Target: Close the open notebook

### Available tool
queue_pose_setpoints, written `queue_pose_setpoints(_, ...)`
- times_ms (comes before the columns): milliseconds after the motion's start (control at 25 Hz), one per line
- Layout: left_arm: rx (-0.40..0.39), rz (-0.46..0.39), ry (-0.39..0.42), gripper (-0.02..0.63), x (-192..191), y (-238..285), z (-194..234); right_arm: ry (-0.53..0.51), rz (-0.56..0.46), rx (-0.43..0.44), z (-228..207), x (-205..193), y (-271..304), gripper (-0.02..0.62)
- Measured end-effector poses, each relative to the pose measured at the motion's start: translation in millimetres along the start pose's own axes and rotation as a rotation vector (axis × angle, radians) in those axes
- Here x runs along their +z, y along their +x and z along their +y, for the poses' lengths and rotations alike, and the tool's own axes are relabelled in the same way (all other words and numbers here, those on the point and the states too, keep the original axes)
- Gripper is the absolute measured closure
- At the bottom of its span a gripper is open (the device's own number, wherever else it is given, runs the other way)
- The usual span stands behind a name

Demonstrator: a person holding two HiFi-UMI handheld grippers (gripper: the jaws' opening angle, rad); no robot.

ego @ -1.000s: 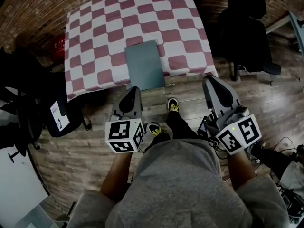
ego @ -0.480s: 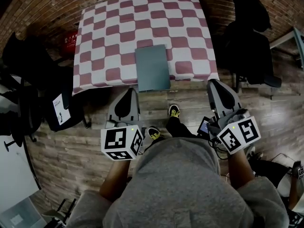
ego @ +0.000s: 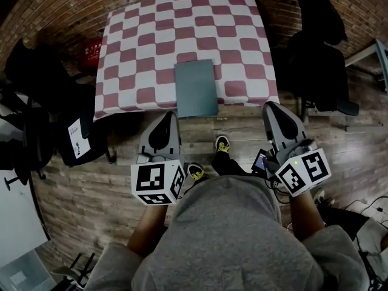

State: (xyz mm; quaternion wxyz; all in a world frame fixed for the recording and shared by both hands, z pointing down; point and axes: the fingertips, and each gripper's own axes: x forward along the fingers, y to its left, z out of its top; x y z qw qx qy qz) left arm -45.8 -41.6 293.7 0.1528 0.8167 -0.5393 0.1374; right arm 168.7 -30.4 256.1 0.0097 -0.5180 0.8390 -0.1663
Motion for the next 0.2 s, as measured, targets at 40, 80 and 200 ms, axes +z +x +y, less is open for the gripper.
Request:
queue_pose_setpoints(40,-0.001,0.000,-0.001,0.595,0.6,0.3,-0.5,0.000,0.002,0.001,-0.1,0.1,0.3,0.568)
queue_pose_setpoints(80,-0.002,0.000,-0.003,0.595,1.2,0.7,-1.0,0.000,0.003,0.002,-0.4,0.2,0.5,0.568)
queue_pose_setpoints(200,-0.003,-0.001,-0.004,0.595,3.0,2.1,-1.9,0.000,0.006,0.003,-1.7,1.0,1.7,0.568)
